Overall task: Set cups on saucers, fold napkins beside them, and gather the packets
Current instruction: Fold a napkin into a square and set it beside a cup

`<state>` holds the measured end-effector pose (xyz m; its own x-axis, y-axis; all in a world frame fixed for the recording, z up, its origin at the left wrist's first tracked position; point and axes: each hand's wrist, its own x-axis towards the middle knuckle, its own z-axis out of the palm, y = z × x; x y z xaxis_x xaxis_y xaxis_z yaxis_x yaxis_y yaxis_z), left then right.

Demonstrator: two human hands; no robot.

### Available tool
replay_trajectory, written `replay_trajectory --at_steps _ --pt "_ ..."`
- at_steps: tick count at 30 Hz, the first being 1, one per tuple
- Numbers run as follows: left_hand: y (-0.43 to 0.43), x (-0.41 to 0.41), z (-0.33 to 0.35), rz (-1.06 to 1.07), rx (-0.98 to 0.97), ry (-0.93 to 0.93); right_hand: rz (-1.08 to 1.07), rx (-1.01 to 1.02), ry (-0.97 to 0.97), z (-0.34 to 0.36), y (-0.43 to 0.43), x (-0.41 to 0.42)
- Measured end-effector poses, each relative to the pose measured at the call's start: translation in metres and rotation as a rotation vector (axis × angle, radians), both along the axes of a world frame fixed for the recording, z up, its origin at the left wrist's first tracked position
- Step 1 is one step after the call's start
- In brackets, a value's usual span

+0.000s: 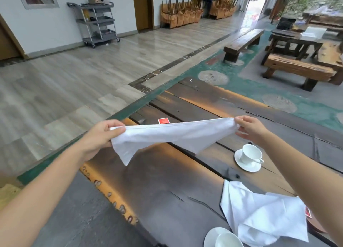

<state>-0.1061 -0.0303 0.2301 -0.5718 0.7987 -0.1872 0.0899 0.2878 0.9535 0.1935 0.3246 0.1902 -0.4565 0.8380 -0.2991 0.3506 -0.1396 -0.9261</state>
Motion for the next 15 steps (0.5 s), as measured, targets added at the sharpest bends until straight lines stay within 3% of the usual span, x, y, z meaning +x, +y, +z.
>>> replay_trajectory --at_steps 4,7,15 --pt "-0.024 0.039 -0.046 -0.18 -0.184 -0.172 0.071 -0.079 -0.16 -0.037 -0.006 0.036" --pt "-0.035 0.075 -0.08 -0.238 -0.31 -0.202 0.083 -0.112 -0.259 -0.061 -0.014 0.06" --pt "-0.031 0.16 -0.139 -0.448 -0.521 -0.47 -0.079 -0.175 -0.382 -0.102 -0.021 0.118"
